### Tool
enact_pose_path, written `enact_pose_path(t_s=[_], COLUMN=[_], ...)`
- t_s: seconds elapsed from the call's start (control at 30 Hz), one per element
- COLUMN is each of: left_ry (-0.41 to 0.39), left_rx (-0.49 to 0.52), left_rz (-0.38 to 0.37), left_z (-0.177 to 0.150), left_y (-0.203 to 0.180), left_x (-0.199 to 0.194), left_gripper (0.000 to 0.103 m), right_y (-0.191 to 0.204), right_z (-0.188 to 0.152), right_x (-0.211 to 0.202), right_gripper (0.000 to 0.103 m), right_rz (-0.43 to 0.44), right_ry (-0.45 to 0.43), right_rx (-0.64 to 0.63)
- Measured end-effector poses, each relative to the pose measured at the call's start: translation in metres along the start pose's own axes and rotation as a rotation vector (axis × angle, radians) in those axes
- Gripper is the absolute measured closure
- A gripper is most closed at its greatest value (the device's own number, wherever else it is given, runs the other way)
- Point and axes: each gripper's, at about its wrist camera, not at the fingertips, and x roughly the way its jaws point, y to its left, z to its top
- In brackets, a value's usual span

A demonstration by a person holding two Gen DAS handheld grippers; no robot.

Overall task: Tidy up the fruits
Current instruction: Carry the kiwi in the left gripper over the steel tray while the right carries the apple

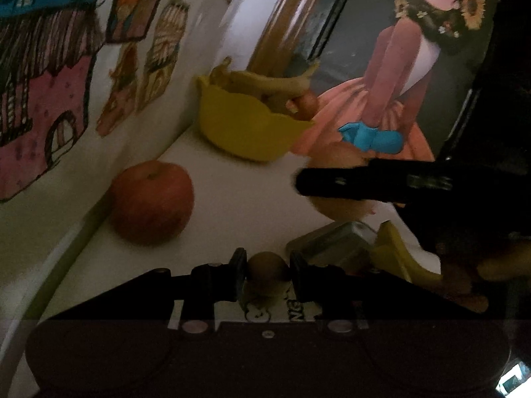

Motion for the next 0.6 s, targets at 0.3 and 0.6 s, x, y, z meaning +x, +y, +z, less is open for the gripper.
enact_pose_path(t_s=[0.3, 0.6], left_ry=[-0.051, -0.018], left_rx=[0.043, 0.141], left_rz=[-0.102, -0.200], left_z=[-0.003, -0.019], left_y=[-0.018, -0.075], left_x=[-0.009, -0.010], left_gripper=[0.073, 0.073], right_y=[-0.036, -0.070], right_z=[-0.018, -0.052], right_x=[-0.067, -0.115], right_gripper=[0.029, 0.029], right_rz=[-0.084, -0.156], right_ry=[-0.026, -0.026], right_rx=[0.023, 0.068])
